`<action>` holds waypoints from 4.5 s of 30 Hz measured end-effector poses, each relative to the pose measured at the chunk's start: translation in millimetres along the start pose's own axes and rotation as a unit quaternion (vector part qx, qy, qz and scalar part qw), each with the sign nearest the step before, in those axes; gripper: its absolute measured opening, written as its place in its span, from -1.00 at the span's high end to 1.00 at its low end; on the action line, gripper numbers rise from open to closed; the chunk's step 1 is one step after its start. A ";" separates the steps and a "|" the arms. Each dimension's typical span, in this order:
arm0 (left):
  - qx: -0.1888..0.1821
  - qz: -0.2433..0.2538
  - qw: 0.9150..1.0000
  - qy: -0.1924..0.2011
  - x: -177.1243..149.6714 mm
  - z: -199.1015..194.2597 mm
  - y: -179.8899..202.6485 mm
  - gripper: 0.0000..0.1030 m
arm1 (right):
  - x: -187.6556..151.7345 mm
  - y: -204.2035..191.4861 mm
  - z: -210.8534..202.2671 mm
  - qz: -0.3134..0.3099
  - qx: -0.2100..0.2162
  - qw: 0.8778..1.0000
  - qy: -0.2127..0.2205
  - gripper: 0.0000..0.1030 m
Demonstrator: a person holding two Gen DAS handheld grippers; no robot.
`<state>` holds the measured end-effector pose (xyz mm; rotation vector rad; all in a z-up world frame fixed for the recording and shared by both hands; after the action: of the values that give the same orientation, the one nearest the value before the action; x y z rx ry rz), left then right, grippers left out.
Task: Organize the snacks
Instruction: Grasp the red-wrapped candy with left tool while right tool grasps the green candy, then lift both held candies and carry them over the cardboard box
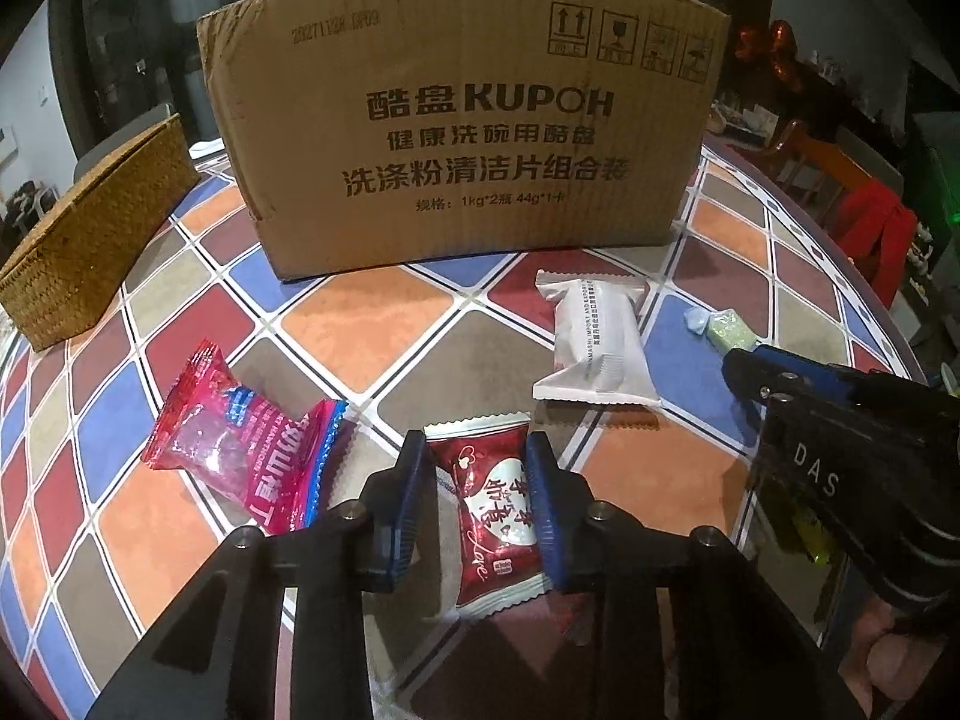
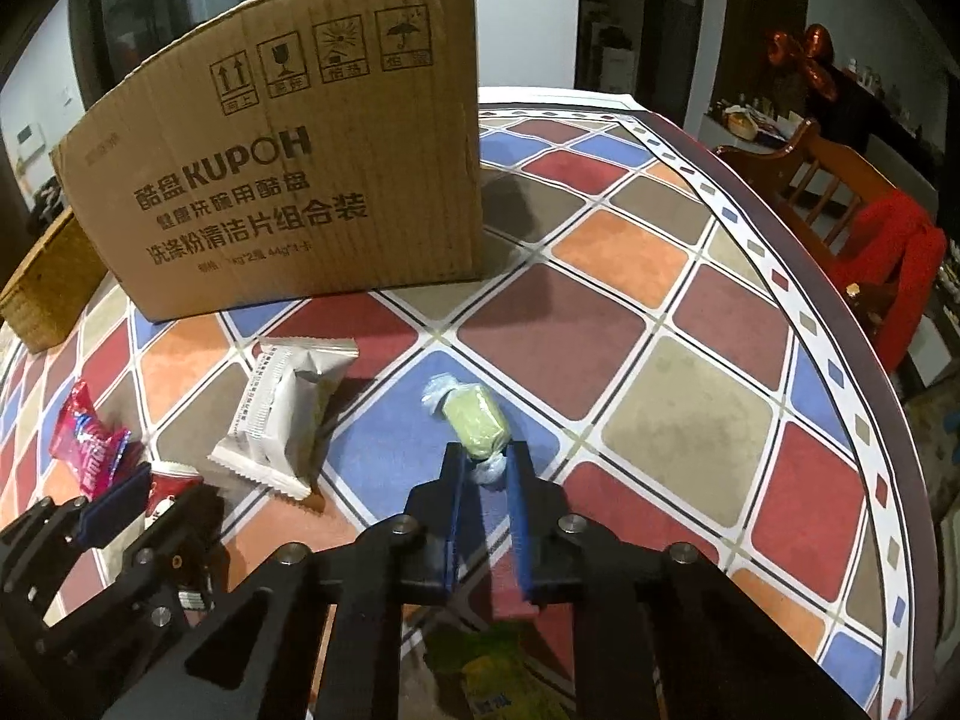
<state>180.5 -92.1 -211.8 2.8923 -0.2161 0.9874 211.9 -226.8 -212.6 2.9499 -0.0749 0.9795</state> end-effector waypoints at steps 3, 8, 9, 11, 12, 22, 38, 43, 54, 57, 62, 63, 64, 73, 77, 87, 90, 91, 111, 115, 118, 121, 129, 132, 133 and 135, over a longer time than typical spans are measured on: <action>-0.002 0.001 1.000 0.005 1.3 -2.6 -0.2 0.38 | -0.4 0.0 -1.0 0.002 0.004 1.000 0.002 0.78; -0.001 0.002 1.000 0.011 4.0 -7.4 0.3 0.38 | -1.2 -1.8 -7.5 0.000 0.007 1.000 0.007 0.84; 0.000 0.002 1.000 0.012 4.5 -8.2 0.3 0.38 | -1.5 -2.0 -9.0 0.000 0.007 1.000 0.007 0.84; 0.001 0.002 1.000 0.015 5.5 -10.8 -0.2 0.38 | -1.0 -1.4 -11.4 0.000 0.006 1.000 0.010 0.85; 0.001 0.002 1.000 0.017 6.4 -12.8 -0.6 0.38 | -0.9 -1.3 -13.5 -0.001 0.006 1.000 0.012 0.85; 0.005 -0.002 0.999 0.040 15.7 -32.6 -3.9 0.38 | 6.9 -3.9 -37.5 -0.008 0.008 0.999 0.040 0.89; 0.002 -0.010 0.997 0.074 31.8 -70.6 -8.5 0.38 | 22.4 -10.8 -84.2 -0.017 0.013 0.996 0.091 0.89; 0.001 -0.011 0.996 0.087 39.9 -84.4 -9.8 0.39 | 28.8 -13.6 -99.4 -0.017 0.014 0.994 0.109 0.89; 0.000 -0.016 0.993 0.119 58.7 -112.8 -15.1 0.39 | 44.2 -18.5 -133.5 -0.022 0.015 0.989 0.145 0.89; -0.001 -0.017 0.992 0.127 66.4 -121.6 -17.4 0.38 | 49.5 -20.7 -142.2 -0.024 0.016 0.987 0.155 0.89; -0.002 -0.014 0.990 0.144 77.6 -134.6 -20.3 0.38 | 58.1 -23.1 -155.4 -0.024 0.016 0.985 0.172 0.89; -0.001 -0.013 0.989 0.147 79.8 -136.9 -21.0 0.38 | 59.7 -23.3 -157.5 -0.023 0.016 0.984 0.175 0.89; -0.001 -0.013 0.989 0.150 82.7 -139.2 -22.3 0.38 | 60.7 -24.6 -159.5 -0.023 0.016 0.984 0.177 0.89; 0.000 -0.016 0.986 0.168 97.1 -151.9 -30.7 0.38 | 73.7 -31.3 -174.5 -0.028 0.017 0.980 0.198 0.89; 0.001 -0.017 0.984 0.176 102.6 -157.1 -34.0 0.38 | 79.6 -34.2 -179.7 -0.030 0.019 0.978 0.208 0.89; 0.001 -0.015 0.982 0.187 119.0 -161.5 -40.2 0.38 | 96.6 -41.2 -189.1 -0.036 0.025 0.973 0.225 0.89; 0.001 -0.014 0.981 0.191 124.5 -163.0 -40.3 0.38 | 103.7 -42.1 -190.1 -0.036 0.026 0.972 0.231 0.89; 0.001 -0.012 0.981 0.193 127.1 -163.9 -40.0 0.38 | 104.8 -42.3 -190.1 -0.037 0.026 0.972 0.232 0.89; 0.000 -0.005 0.980 0.197 168.6 -134.9 -45.4 0.38 | 146.4 -47.6 -167.1 -0.041 0.030 0.970 0.237 0.89; 0.001 -0.006 0.981 0.195 178.0 -123.2 -46.2 0.38 | 154.5 -48.6 -157.7 -0.042 0.031 0.971 0.235 0.89; 0.002 -0.008 0.981 0.192 184.6 -113.1 -48.8 0.38 | 161.7 -48.9 -148.7 -0.043 0.032 0.971 0.232 0.89; 0.002 -0.010 0.982 0.187 191.9 -101.2 -50.1 0.38 | 168.1 -48.8 -138.6 -0.042 0.033 0.972 0.227 0.89; 0.004 -0.010 0.984 0.178 206.2 -75.3 -52.6 0.38 | 180.5 -46.0 -108.9 -0.041 0.036 0.976 0.213 0.89; 0.004 -0.010 0.985 0.173 209.4 -66.1 -52.9 0.38 | 182.4 -45.5 -99.5 -0.040 0.036 0.977 0.208 0.89; 0.004 -0.011 0.985 0.172 209.8 -63.8 -53.2 0.38 | 181.9 -43.7 -97.0 -0.039 0.036 0.977 0.206 0.89; 0.004 -0.011 0.986 0.169 210.4 -59.0 -53.6 0.38 | 183.1 -42.4 -90.2 -0.039 0.036 0.978 0.202 0.89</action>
<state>318.1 -54.9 -37.7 2.6676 -0.1548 1.4518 307.0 -186.8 -31.5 2.7226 0.0887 1.5708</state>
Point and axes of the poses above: each gripper's, at about its wrist camera, not at the fingertips, and z roughly the way its jaws point, y to its right, x to its top, the point moved 4 cm from there along z, roughly the way its jaws point, and after that the axes turned 2 degrees about -z, right-handed, at the moved point
